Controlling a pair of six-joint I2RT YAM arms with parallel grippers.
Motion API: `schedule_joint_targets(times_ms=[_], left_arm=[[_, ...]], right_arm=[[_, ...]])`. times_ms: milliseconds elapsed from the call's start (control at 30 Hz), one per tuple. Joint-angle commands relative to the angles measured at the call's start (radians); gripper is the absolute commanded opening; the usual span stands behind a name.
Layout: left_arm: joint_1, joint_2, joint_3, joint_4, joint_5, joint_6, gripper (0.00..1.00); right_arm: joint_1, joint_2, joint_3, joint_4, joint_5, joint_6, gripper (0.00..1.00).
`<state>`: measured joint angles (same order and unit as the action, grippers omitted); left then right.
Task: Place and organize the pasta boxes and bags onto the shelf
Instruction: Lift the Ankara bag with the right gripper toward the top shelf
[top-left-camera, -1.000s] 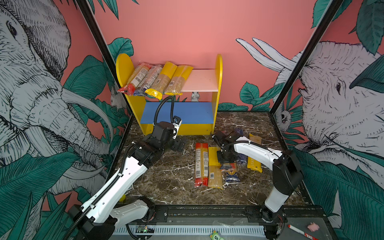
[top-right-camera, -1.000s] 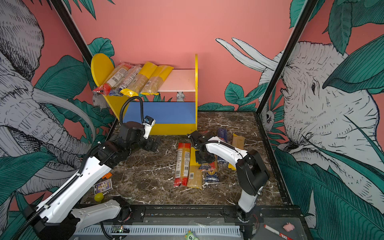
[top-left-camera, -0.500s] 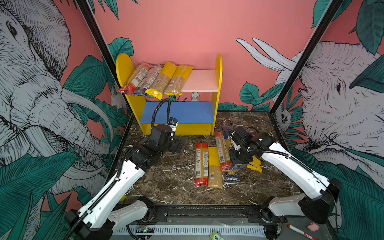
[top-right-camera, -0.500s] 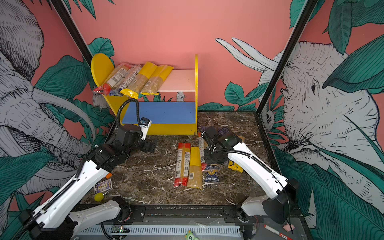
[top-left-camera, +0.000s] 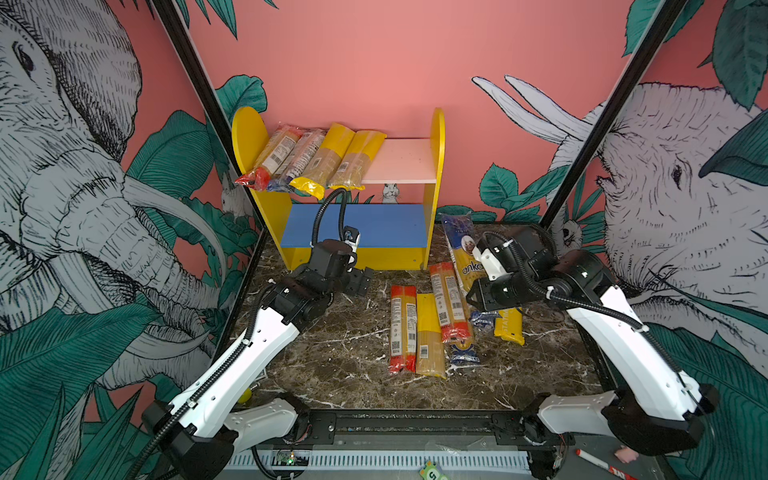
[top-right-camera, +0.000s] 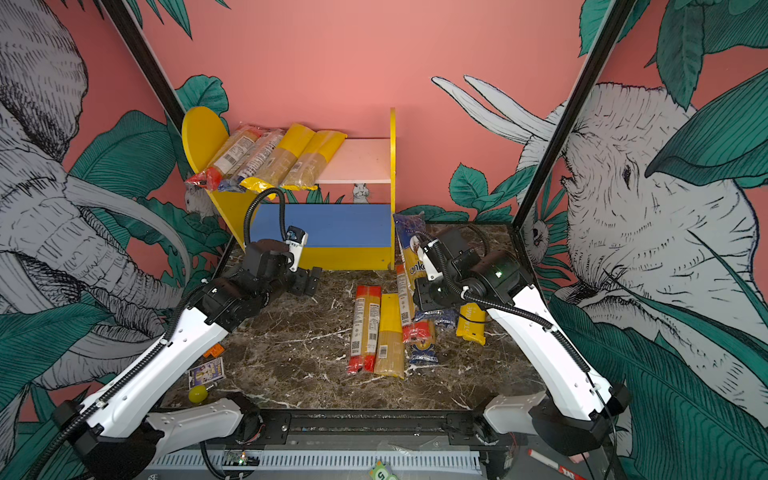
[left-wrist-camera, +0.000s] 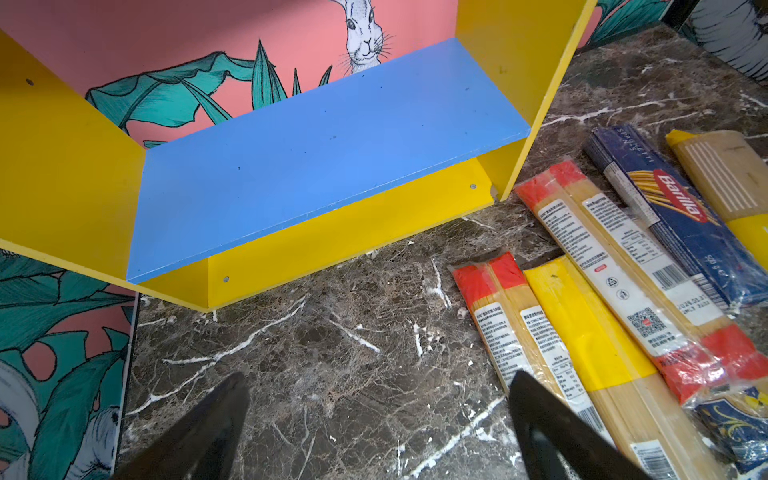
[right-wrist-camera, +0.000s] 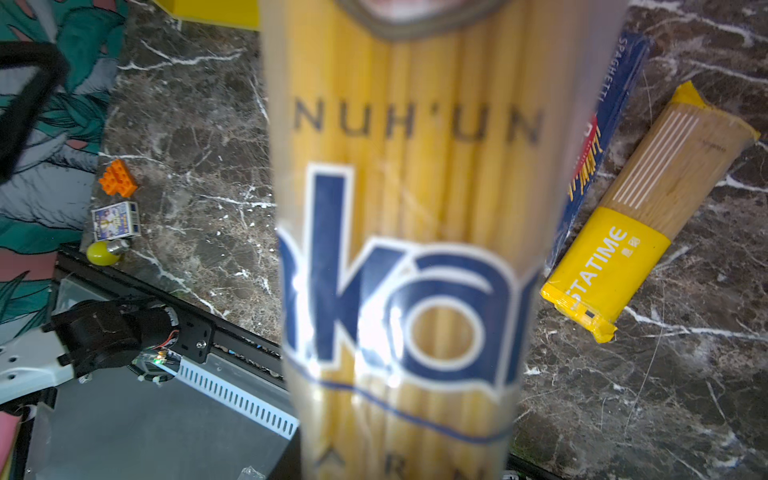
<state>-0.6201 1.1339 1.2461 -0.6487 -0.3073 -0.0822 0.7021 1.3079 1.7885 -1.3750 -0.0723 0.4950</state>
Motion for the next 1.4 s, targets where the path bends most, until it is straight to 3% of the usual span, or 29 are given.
schedule_joint_targets(times_ms=[0, 467, 700, 1200, 1367], left_arm=[[0.005, 0.003, 0.04, 0.03, -0.013, -0.002, 0.99], [0.005, 0.033, 0.075, 0.023, -0.028, 0.041, 0.99], [0.005, 0.046, 0.101, 0.03, -0.008, 0.032, 0.99], [0.011, 0.097, 0.149, 0.036, 0.012, 0.119, 0.99], [0.019, 0.11, 0.171, 0.037, 0.04, 0.132, 0.99]], right_arm=[[0.0, -0.026, 0.104, 0.101, -0.019, -0.069, 0.0], [0.004, 0.281, 0.645, -0.025, -0.002, -0.179, 0.0], [0.005, 0.449, 0.821, 0.014, 0.031, -0.236, 0.0], [0.004, 0.623, 0.918, 0.47, 0.238, -0.456, 0.0], [0.004, 0.714, 0.989, 0.584, 0.287, -0.49, 0.05]])
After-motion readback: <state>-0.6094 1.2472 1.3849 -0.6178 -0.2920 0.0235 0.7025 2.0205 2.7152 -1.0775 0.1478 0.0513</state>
